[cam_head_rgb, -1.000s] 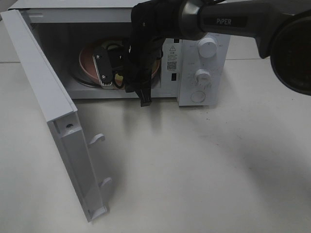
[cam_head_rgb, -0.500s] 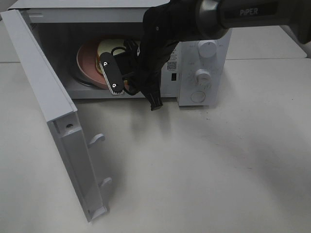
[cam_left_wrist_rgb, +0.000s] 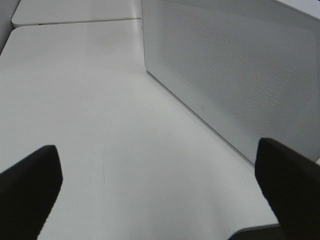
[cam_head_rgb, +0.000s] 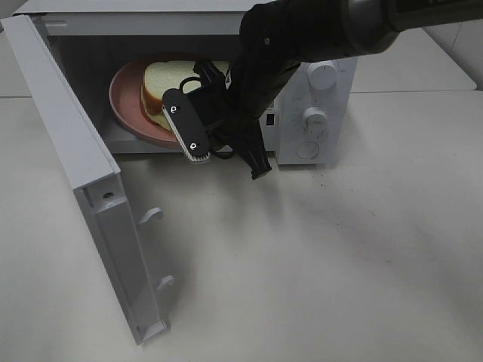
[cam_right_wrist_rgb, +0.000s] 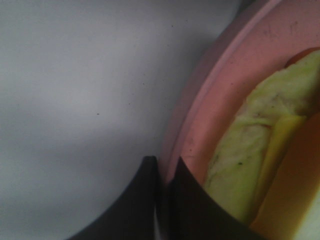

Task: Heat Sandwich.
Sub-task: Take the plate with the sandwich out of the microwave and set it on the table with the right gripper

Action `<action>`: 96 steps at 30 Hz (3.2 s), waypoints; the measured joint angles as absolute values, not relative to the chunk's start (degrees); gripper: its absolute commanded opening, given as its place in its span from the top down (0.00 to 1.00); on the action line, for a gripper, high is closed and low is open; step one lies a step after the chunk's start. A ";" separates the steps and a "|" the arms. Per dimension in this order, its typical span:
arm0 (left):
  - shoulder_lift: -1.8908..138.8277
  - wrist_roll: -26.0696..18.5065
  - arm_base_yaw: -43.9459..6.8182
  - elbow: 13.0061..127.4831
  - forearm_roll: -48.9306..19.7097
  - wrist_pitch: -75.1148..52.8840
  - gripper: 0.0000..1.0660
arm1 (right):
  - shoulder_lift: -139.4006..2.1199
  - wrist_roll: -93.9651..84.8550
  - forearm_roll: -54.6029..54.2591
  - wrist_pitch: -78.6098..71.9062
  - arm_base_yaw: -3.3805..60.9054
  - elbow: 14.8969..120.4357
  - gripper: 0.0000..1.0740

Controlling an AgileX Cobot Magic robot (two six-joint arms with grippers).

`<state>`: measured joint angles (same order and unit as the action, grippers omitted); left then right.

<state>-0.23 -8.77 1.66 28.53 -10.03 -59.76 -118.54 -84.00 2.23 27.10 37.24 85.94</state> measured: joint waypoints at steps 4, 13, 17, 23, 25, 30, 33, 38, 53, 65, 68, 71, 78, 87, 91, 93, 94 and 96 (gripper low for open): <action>-0.23 -8.77 1.66 28.53 -10.03 -59.76 0.03 | -115.79 -84.68 2.18 27.10 37.99 82.16 1.00; -0.23 -8.77 1.66 28.53 -10.03 -59.76 0.03 | -110.24 -85.08 2.18 27.73 39.25 75.34 0.99; -0.23 -8.77 1.66 28.53 -10.03 -59.76 0.03 | -107.37 -85.20 2.23 28.13 39.42 71.96 0.99; -0.23 -8.77 1.66 28.53 -10.03 -59.76 0.03 | -102.50 -85.26 2.41 28.53 39.42 66.23 0.99; -0.23 -8.77 1.66 28.53 -10.03 -59.76 0.03 | -100.78 -85.26 3.15 28.65 39.42 64.06 0.99; -0.23 -8.77 1.66 28.53 -10.03 -59.76 0.03 | -96.03 -85.03 4.87 28.65 39.42 59.42 0.99; -0.23 -8.77 1.66 28.53 -10.03 -59.76 0.03 | -94.08 -84.91 5.10 28.65 39.42 57.58 0.99; -0.23 -8.77 1.66 28.53 -10.03 -59.76 0.03 | -88.81 -84.00 5.39 28.93 39.42 53.17 0.99; -0.23 -8.77 1.66 28.53 -10.03 -59.76 0.03 | -74.83 -77.64 8.02 36.50 39.42 43.66 0.98; -0.23 -8.77 1.66 28.53 -10.03 -59.76 0.03 | -63.25 -72.82 9.51 42.23 39.42 37.18 0.98; -0.23 -8.77 1.66 28.53 -10.03 -59.76 0.03 | -59.30 -71.33 9.51 44.81 39.42 34.89 0.98; -0.23 -8.77 1.66 28.53 -10.03 -59.76 0.03 | -57.35 -69.79 9.51 45.78 39.42 33.98 0.98; -0.23 -8.77 1.66 28.53 -10.03 -59.76 0.03 | -53.92 -59.53 11.29 48.13 39.42 32.60 0.98; -0.23 -8.77 1.66 28.53 -10.03 -59.76 0.03 | -53.86 -44.06 16.44 50.71 39.42 32.54 1.00; -0.23 -8.77 1.66 28.53 -10.03 -59.76 0.03 | -53.86 -34.49 19.48 52.02 39.42 32.54 1.00; -0.23 -8.77 1.66 28.53 -10.03 -59.76 0.03 | -53.86 -32.43 20.05 52.31 39.42 32.54 1.00; -0.23 -8.77 1.66 28.53 -10.03 -59.76 0.03 | -53.86 -29.91 20.68 52.54 39.42 32.54 1.00; -0.23 -8.77 1.66 28.53 -10.03 -59.76 0.03 | -53.86 -23.09 22.52 53.00 39.42 32.54 1.00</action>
